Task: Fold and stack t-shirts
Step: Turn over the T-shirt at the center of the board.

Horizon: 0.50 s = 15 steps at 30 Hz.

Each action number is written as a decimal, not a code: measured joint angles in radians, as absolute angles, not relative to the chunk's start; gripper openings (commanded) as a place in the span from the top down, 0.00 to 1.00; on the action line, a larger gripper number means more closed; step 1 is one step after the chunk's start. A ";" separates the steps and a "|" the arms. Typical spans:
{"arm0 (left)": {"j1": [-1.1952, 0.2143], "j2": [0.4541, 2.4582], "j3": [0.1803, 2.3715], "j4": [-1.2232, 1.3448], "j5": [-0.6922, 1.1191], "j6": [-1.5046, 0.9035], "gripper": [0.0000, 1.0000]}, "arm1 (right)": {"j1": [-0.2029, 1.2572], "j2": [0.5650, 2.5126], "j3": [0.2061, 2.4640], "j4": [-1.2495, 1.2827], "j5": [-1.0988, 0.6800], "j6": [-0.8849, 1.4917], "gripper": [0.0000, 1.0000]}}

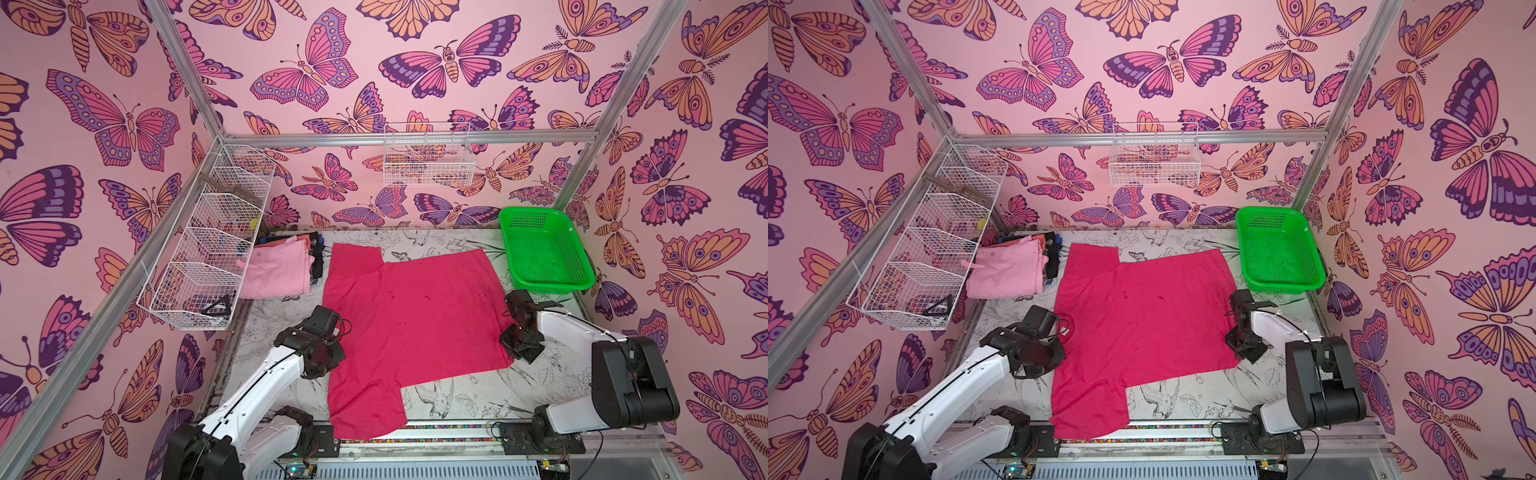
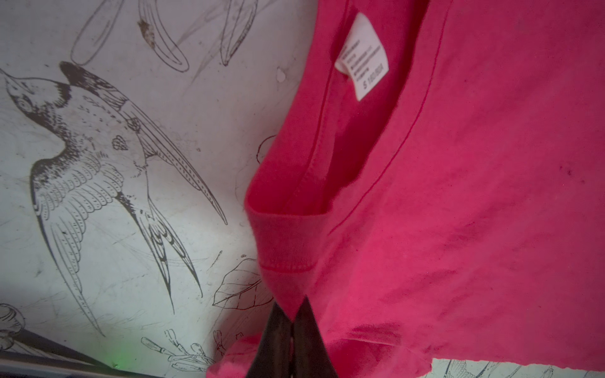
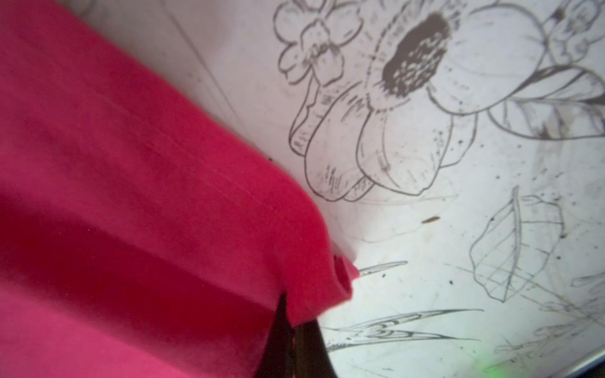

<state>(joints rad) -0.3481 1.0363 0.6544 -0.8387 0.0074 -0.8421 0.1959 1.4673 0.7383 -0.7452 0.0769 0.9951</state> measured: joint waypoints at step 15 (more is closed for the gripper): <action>-0.348 1.009 0.730 -0.844 0.003 -0.829 1.00 | 0.196 1.255 0.713 -0.784 0.091 0.951 1.00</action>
